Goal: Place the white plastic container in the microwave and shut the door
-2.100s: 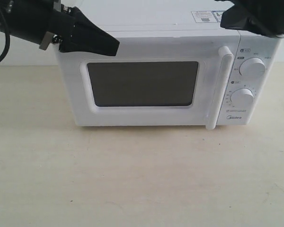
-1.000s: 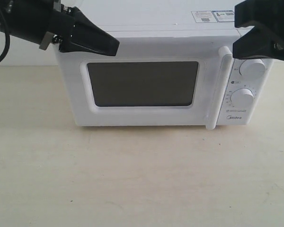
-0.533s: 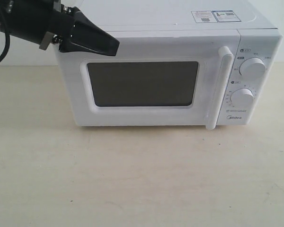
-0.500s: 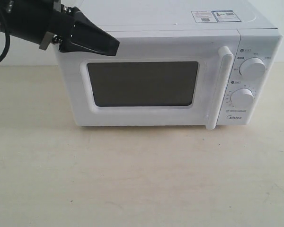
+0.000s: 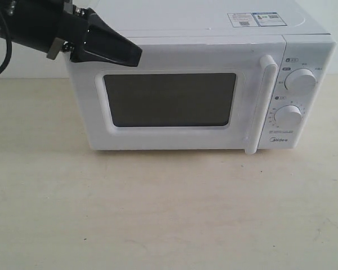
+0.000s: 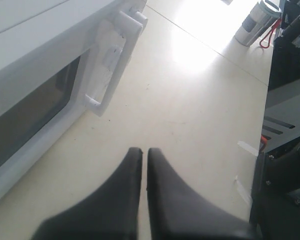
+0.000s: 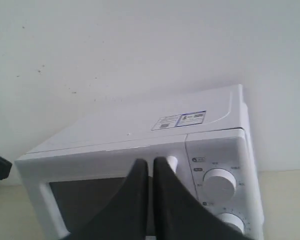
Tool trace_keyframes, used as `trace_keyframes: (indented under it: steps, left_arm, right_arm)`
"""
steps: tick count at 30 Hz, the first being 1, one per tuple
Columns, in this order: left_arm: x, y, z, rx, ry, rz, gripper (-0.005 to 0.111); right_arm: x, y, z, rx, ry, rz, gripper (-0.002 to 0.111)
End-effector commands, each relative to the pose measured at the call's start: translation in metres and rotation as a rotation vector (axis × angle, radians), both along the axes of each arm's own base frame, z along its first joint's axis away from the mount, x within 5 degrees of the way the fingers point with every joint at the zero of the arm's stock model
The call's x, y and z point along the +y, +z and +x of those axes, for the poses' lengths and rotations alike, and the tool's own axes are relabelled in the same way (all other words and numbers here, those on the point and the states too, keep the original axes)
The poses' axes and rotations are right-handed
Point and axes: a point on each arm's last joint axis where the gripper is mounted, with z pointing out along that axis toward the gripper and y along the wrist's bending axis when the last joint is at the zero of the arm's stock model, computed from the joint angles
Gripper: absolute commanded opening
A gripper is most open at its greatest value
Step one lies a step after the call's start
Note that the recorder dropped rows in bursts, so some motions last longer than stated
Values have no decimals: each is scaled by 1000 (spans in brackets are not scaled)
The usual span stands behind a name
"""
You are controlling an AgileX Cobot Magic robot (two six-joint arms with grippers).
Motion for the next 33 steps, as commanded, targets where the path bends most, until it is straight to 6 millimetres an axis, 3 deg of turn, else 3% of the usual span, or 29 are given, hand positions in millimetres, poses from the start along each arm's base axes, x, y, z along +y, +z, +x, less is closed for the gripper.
trace_keyframes:
  steps: [1,8,18,33]
  left_arm:
    - [-1,4,-1,-11,-2,-17,4]
    - [-1,4,-1,-10,-4,-16,4]
    - [-1,4,-1,-10,-4,-16,4]
    - [-1,4,-1,-10,-4,-16,4]
  right_arm:
    - [-8,-23,-10,-51,-102,7,0]
    - [-13,-59,-6,1,-215,-5,0]
    - [-14,-92,0,92,-237,-51,0]
    - [-13,-97,0,116,-234,-203,0]
